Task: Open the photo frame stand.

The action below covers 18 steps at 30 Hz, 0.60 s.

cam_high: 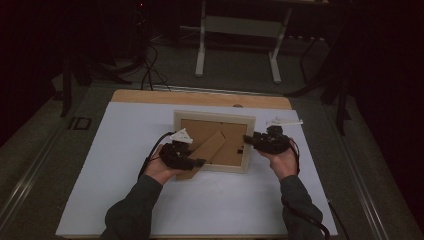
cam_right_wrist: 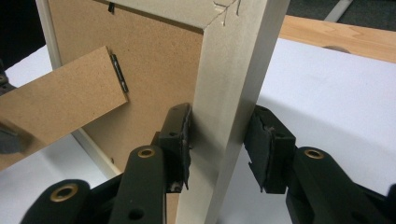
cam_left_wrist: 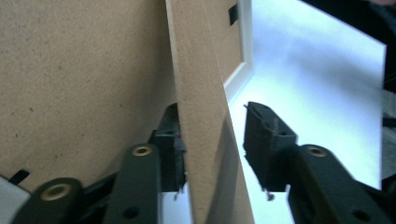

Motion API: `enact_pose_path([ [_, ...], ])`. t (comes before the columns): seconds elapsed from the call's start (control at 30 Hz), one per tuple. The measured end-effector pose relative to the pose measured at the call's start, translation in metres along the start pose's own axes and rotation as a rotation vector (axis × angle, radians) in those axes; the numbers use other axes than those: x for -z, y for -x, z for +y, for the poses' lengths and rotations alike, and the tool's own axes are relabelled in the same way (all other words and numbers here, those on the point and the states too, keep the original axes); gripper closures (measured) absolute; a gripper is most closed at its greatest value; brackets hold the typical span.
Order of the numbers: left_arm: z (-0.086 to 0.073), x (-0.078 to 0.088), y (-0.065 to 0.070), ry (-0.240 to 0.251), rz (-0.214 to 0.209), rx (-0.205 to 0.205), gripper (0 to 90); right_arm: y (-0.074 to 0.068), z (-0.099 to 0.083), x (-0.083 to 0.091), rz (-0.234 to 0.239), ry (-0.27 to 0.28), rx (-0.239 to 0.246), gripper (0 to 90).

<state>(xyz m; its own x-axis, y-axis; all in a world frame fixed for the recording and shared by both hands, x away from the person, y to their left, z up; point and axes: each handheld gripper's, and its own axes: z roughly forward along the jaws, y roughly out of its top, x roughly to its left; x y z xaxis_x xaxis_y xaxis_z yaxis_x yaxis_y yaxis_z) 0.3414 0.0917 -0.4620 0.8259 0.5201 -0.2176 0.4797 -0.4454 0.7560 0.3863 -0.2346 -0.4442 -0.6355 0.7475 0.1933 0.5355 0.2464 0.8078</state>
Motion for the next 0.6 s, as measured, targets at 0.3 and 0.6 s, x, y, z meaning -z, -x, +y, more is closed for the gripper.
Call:
enact_pose_path([
  [0.3, 0.0009, -0.0020, -0.0002, -0.018, 0.047, -0.004, 73.2, -0.0030, 0.0008, 0.0021, -0.017, 0.013, 0.036, 60.7],
  [0.6, 0.0033, -0.0072, -0.0022, -0.018, 0.105, -0.002, 77.3, -0.0096, 0.0053, 0.0073, -0.064, 0.034, 0.090, 62.5],
])
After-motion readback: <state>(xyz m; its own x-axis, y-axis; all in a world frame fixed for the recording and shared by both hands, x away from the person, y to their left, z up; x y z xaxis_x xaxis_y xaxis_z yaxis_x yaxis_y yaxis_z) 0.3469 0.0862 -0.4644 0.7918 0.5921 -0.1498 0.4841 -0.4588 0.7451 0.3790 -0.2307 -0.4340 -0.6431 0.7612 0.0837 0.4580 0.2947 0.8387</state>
